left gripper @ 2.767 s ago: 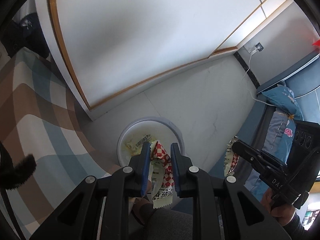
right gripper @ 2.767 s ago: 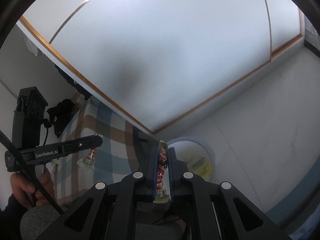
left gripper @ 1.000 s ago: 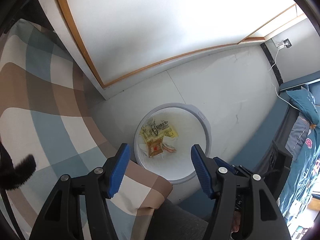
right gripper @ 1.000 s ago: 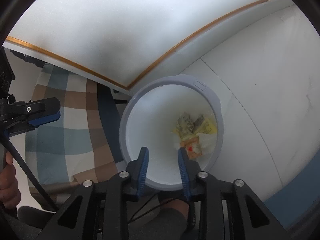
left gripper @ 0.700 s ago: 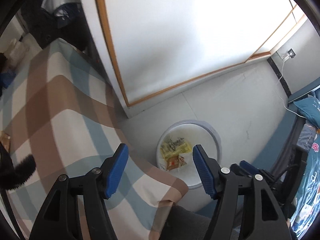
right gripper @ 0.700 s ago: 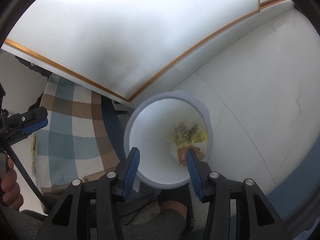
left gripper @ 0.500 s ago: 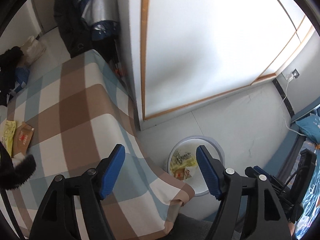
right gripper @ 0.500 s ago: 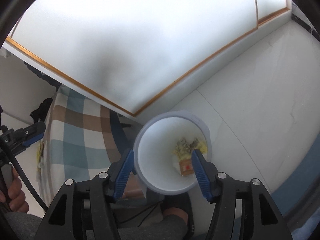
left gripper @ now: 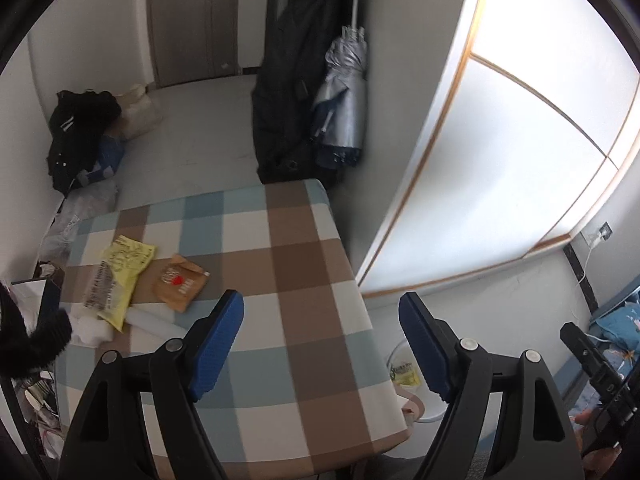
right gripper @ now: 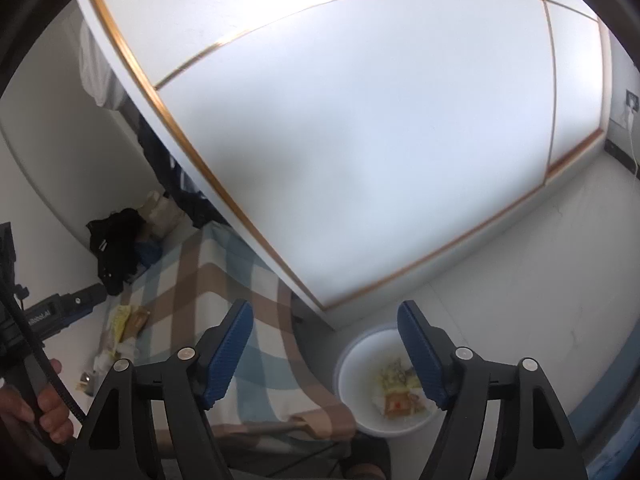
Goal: Collect trash
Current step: 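Move both open grippers back over the table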
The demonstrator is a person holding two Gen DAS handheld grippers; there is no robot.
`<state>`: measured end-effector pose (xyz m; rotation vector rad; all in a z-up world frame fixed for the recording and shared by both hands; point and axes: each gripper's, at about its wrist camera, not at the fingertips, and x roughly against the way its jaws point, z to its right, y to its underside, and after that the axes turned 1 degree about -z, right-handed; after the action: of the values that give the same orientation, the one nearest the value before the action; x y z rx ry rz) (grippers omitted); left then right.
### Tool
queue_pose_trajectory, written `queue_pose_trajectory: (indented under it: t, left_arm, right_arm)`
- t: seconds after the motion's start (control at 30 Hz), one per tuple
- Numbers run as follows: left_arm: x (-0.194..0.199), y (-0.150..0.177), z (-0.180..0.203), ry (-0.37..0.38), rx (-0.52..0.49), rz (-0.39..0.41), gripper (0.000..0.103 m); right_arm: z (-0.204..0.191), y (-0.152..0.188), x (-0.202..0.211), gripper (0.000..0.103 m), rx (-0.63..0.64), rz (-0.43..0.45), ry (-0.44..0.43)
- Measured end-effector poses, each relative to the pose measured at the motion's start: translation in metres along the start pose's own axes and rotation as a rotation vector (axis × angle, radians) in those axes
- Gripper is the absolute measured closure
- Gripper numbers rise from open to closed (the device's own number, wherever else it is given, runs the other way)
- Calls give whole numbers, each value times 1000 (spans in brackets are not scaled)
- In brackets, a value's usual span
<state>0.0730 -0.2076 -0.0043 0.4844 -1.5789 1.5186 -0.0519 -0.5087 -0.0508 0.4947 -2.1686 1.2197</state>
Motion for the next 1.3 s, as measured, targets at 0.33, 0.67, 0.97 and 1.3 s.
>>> queue_pose_trajectory:
  t: [0.33, 0.67, 0.97, 1.3]
  left_arm:
    - [49, -4, -58, -48, 91, 127, 17]
    - [81, -1, -149, -109, 193, 220, 16]
    - [66, 13, -238, -39, 292, 171, 16]
    - [31, 30, -282, 10, 351, 29, 16]
  right_arm:
    - [-112, -16, 23, 15, 168, 89, -117]
    - [-202, -3, 11, 14, 288, 82, -203]
    - [-274, 26, -24, 14, 418, -6, -259]
    - [-333, 52, -76, 14, 572, -89, -313]
